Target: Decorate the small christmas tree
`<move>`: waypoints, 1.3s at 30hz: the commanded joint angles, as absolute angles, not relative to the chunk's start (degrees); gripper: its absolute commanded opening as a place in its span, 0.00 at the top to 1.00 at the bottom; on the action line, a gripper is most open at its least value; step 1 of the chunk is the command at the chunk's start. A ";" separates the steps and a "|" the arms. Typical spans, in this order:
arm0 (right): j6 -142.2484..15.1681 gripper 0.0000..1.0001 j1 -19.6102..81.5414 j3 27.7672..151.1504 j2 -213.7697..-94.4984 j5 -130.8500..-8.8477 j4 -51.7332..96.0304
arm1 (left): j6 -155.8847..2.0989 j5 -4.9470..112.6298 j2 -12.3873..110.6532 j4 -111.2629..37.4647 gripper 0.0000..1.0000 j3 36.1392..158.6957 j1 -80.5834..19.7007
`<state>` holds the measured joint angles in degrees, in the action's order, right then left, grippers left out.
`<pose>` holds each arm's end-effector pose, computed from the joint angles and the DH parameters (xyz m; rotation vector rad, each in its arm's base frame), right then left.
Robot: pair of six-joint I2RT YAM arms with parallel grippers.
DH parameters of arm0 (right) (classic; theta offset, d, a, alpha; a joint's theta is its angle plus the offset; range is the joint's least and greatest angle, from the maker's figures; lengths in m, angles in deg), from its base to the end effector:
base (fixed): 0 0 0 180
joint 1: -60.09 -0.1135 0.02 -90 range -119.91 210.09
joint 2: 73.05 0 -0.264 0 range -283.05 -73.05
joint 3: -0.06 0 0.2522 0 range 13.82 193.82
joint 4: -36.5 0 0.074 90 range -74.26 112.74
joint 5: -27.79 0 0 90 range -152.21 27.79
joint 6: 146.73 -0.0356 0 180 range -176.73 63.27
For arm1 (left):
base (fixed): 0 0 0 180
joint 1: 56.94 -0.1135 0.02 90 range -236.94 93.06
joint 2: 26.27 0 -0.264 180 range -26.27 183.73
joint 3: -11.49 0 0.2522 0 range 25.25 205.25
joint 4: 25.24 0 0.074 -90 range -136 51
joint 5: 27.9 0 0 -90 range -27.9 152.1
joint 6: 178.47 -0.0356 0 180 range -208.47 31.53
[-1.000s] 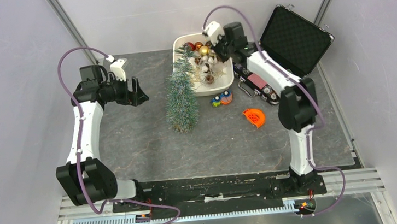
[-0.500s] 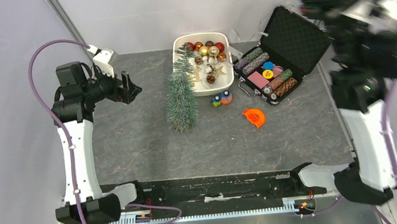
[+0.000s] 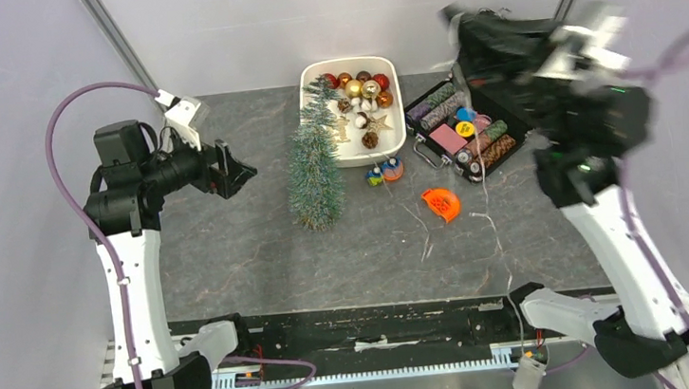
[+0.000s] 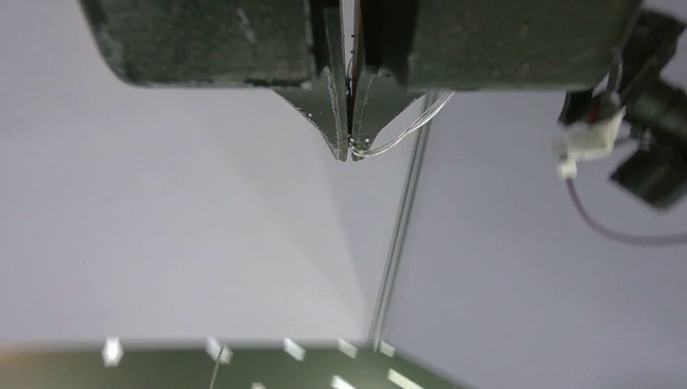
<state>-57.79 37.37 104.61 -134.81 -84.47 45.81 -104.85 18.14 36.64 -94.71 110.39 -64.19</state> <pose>0.1293 0.0688 0.6018 -0.4958 0.5776 0.5235 0.1886 -0.0009 0.4418 0.5851 1.9373 -0.5636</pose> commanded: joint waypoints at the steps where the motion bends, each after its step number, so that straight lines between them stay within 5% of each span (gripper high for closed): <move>1: -61.02 1.00 33.36 91.48 -137.09 -87.15 44.69 | -106.10 12.75 34.84 -96.70 0.07 111.61 -62.38; 18: -38.19 1.00 0.40 82.09 -143.29 -60.45 30.48 | -104.71 5.75 35.35 -101.62 0.04 113.93 -44.60; 28: -36.80 1.00 -5.03 83.48 -146.31 -63.61 29.46 | -110.51 13.03 35.71 -100.01 0.04 112.54 -38.86; 32: -37.77 1.00 -5.03 83.80 -146.54 -68.50 29.39 | -114.38 14.48 36.01 -101.22 0.12 110.20 -36.38; 39: -37.30 1.00 -5.02 83.79 -146.17 -70.25 29.08 | -117.63 16.19 38.32 -103.43 0.47 109.98 -34.59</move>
